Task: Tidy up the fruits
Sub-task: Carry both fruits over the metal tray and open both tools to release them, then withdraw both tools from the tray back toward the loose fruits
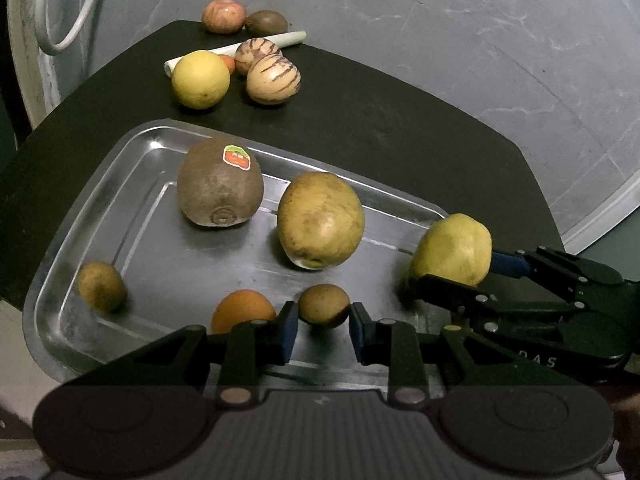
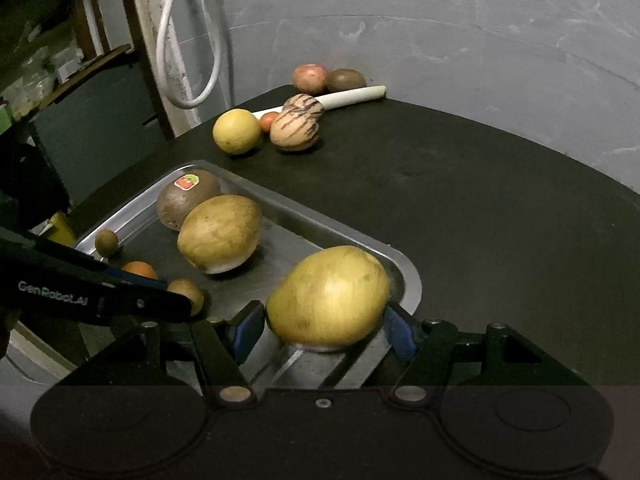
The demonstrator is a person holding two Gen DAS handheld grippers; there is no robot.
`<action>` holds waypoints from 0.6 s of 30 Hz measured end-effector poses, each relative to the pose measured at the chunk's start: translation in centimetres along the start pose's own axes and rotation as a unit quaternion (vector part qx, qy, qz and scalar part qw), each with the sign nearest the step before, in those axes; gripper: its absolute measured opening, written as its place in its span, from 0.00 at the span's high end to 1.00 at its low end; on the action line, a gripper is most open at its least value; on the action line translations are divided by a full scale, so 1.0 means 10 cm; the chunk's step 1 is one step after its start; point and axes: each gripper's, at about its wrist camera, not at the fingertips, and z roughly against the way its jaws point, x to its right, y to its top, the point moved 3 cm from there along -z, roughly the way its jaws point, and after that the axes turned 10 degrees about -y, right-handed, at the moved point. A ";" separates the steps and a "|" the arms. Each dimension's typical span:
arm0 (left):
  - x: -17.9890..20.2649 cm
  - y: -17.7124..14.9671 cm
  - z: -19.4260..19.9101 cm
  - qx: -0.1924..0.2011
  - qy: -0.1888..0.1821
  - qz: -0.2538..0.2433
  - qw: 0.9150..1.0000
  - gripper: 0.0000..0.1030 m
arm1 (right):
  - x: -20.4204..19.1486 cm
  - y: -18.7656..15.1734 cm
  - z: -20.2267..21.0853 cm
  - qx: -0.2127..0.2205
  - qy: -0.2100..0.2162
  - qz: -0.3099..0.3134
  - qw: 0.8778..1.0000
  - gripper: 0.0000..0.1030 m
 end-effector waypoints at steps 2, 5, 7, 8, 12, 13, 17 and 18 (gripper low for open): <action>-0.01 0.00 0.00 -0.002 0.000 0.002 1.000 0.70 | 0.00 0.01 0.00 -0.001 -0.001 0.004 1.000 0.34; -0.02 0.01 0.00 -0.005 -0.001 0.006 1.000 0.67 | -0.01 0.00 0.02 -0.001 -0.001 0.006 1.000 0.34; -0.02 0.02 0.02 -0.005 -0.003 0.010 1.000 0.58 | -0.01 0.00 0.05 0.002 -0.003 0.001 1.000 0.31; -0.02 0.02 0.03 -0.004 -0.005 0.010 1.000 0.54 | 0.00 0.00 0.07 0.005 -0.004 -0.002 1.000 0.29; -0.01 0.06 0.09 -0.003 -0.014 0.010 1.000 0.39 | 0.01 -0.01 0.19 0.020 -0.012 -0.011 1.000 0.22; -0.01 0.06 0.11 -0.002 -0.016 0.011 1.000 0.37 | 0.02 -0.01 0.23 0.025 -0.016 -0.013 0.999 0.21; -0.01 0.12 0.23 0.003 -0.033 0.018 0.999 0.17 | 0.05 -0.02 0.40 0.041 -0.033 -0.026 0.998 0.13; -0.01 0.13 0.27 0.005 -0.036 0.019 0.999 0.12 | 0.06 -0.02 0.45 0.044 -0.038 -0.030 0.998 0.10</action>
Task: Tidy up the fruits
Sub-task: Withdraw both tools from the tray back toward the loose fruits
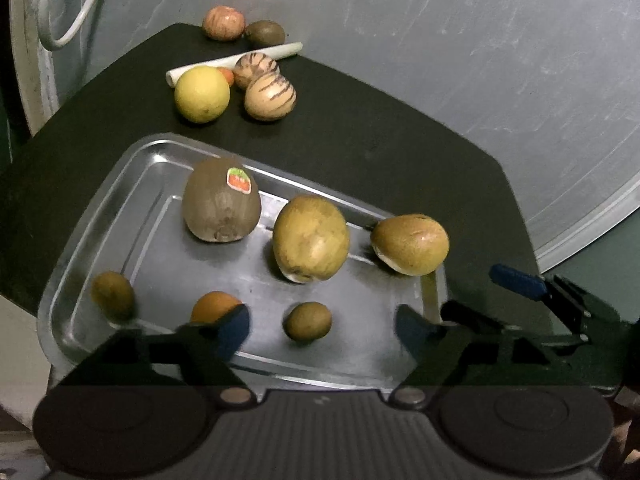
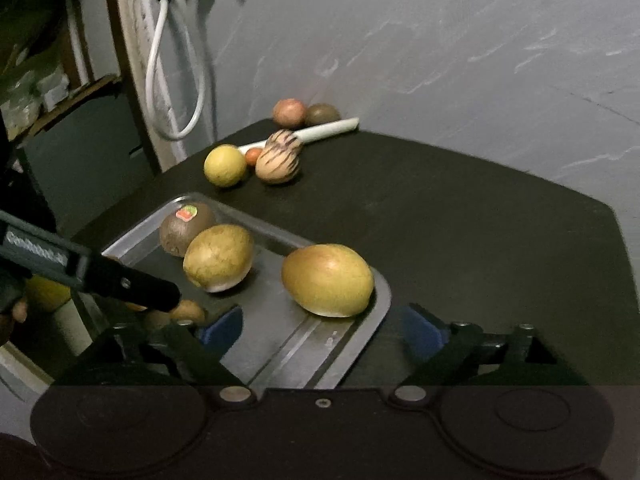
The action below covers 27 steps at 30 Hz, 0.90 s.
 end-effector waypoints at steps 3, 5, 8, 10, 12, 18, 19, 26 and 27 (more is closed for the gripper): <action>-0.01 0.03 0.12 0.002 -0.010 0.004 1.000 0.02 | 0.02 0.00 0.15 0.010 -0.015 -0.009 1.000 0.01; -0.04 0.04 0.19 0.006 -0.006 0.004 1.000 0.01 | 0.02 0.00 0.24 0.013 -0.031 -0.012 0.999 0.01; -0.13 0.04 0.33 0.010 0.006 0.003 1.000 0.01 | 0.05 -0.01 0.32 0.009 -0.053 -0.021 0.998 0.01; -0.22 0.03 0.42 0.013 0.018 0.005 1.000 0.01 | 0.06 -0.03 0.36 0.006 -0.064 -0.026 0.998 0.01; -0.33 0.02 0.51 0.016 0.033 0.011 0.999 0.01 | 0.07 -0.05 0.38 0.001 -0.075 -0.026 0.997 0.01; -0.74 -0.02 0.74 0.025 0.077 0.047 0.996 0.01 | 0.08 -0.10 0.36 -0.022 -0.098 -0.020 0.995 0.01; -0.80 -0.03 0.76 0.026 0.082 0.055 0.995 0.01 | 0.07 -0.10 0.35 -0.026 -0.100 -0.018 0.994 0.01; -1.28 -0.05 0.97 0.039 0.115 0.123 0.985 0.01 | 0.04 -0.01 0.24 -0.045 -0.103 0.016 0.994 0.01; -1.33 -0.04 0.98 0.041 0.119 0.131 0.983 0.01 | 0.04 0.02 0.22 -0.046 -0.102 0.024 0.993 0.01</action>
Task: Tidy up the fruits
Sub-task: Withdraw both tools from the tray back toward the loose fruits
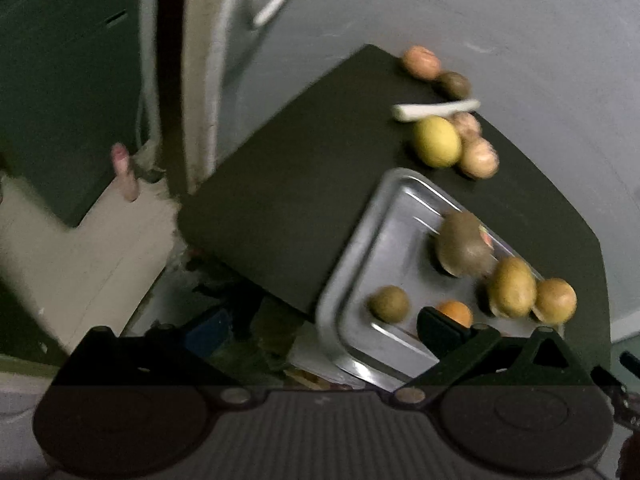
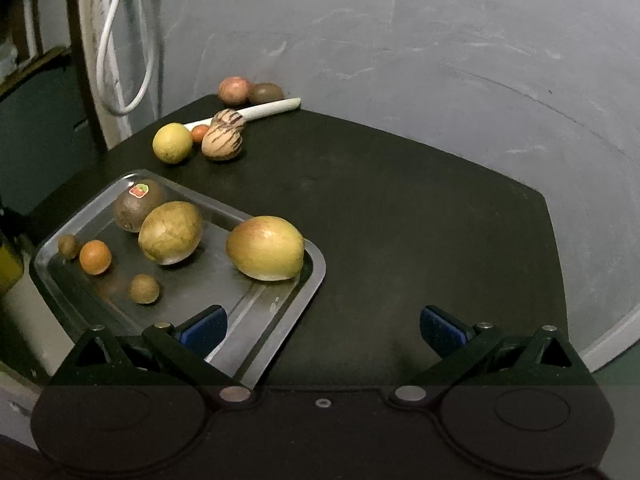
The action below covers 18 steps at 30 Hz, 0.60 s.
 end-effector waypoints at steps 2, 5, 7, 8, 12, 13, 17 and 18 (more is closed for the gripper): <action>-0.07 0.05 0.00 0.004 0.010 0.013 1.000 0.01 | -0.01 0.05 -0.03 0.000 0.003 0.014 1.000 0.01; -0.13 0.12 -0.01 0.008 0.018 0.029 0.999 0.01 | -0.02 0.16 -0.10 0.001 0.008 0.037 0.999 0.01; -0.14 0.17 -0.05 0.009 0.021 0.037 0.999 0.01 | -0.01 0.24 -0.15 0.001 0.015 0.050 0.999 0.01; -0.13 0.19 -0.07 0.009 0.022 0.039 0.999 0.01 | -0.01 0.28 -0.18 0.001 0.018 0.058 0.998 0.01; -0.06 0.31 -0.20 0.004 0.029 0.039 0.999 0.01 | 0.02 0.46 -0.31 0.005 0.030 0.087 0.996 0.01; -0.04 0.34 -0.24 0.003 0.030 0.039 0.999 0.01 | 0.04 0.50 -0.34 0.006 0.033 0.093 0.995 0.01; 0.08 0.46 -0.40 -0.004 0.031 0.037 0.999 0.01 | 0.16 0.66 -0.48 0.009 0.046 0.103 0.994 0.01; 0.12 0.49 -0.44 -0.006 0.030 0.036 0.999 0.01 | 0.19 0.69 -0.51 0.010 0.048 0.104 0.993 0.01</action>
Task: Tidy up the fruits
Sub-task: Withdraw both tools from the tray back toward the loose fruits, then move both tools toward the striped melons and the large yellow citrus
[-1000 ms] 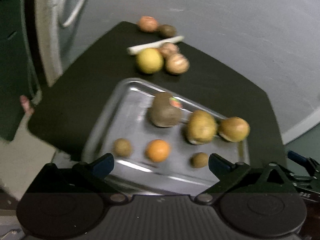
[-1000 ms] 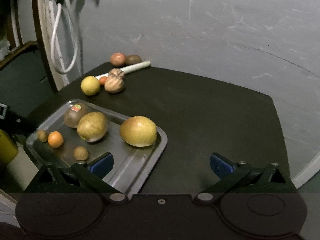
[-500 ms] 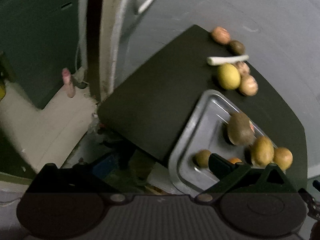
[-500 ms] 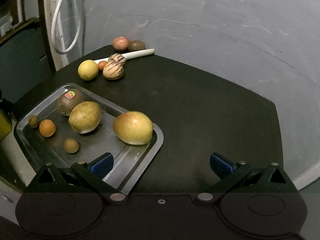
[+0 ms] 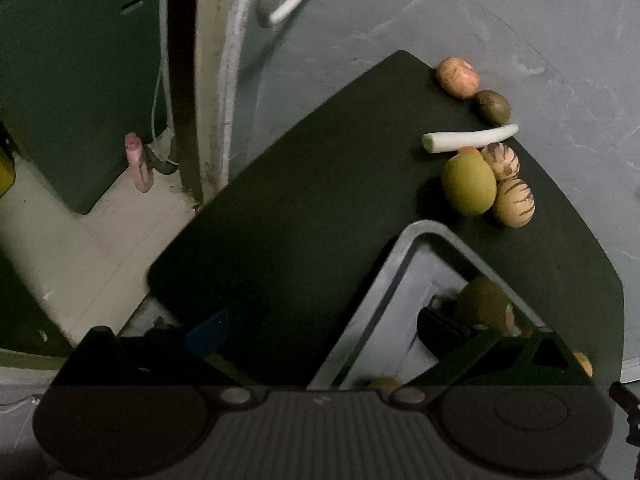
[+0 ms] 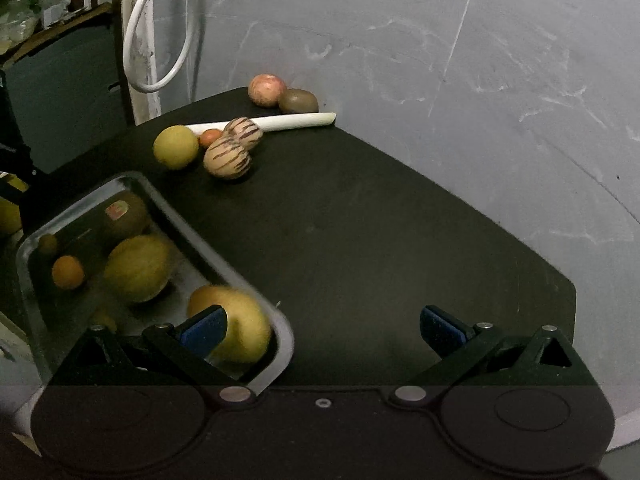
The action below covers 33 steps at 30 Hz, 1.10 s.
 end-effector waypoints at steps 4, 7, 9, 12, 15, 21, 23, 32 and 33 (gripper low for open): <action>0.17 0.11 -0.14 -0.004 0.000 -0.001 1.000 0.01 | 0.16 0.08 -0.16 0.002 0.012 0.001 1.000 0.01; 0.32 0.20 -0.21 -0.007 0.001 -0.011 1.000 0.01 | 0.26 0.13 -0.28 0.003 0.025 0.004 1.000 0.01; 0.41 0.25 -0.24 -0.007 0.004 -0.025 1.000 0.01 | 0.32 0.17 -0.35 0.005 0.033 0.010 0.999 0.01; 0.56 0.35 -0.28 -0.005 0.004 -0.053 0.999 0.01 | 0.38 0.23 -0.44 0.008 0.044 0.023 0.999 0.01; 0.68 0.44 -0.32 -0.003 0.004 -0.075 0.997 0.01 | 0.41 0.30 -0.50 0.011 0.047 0.034 0.998 0.01; 0.81 0.60 -0.47 -0.015 -0.012 -0.114 0.993 0.01 | 0.36 0.36 -0.58 0.007 0.057 0.041 0.998 0.01; 0.84 0.65 -0.54 -0.022 -0.019 -0.138 0.990 0.01 | 0.32 0.37 -0.59 0.006 0.059 0.049 0.997 0.01; 0.91 0.88 -0.80 -0.052 -0.066 -0.255 0.963 0.01 | -0.06 0.62 -0.66 0.011 0.077 0.111 0.991 0.01; 0.92 0.89 -0.81 -0.054 -0.069 -0.265 0.960 0.01 | -0.10 0.65 -0.68 0.012 0.079 0.116 0.990 0.01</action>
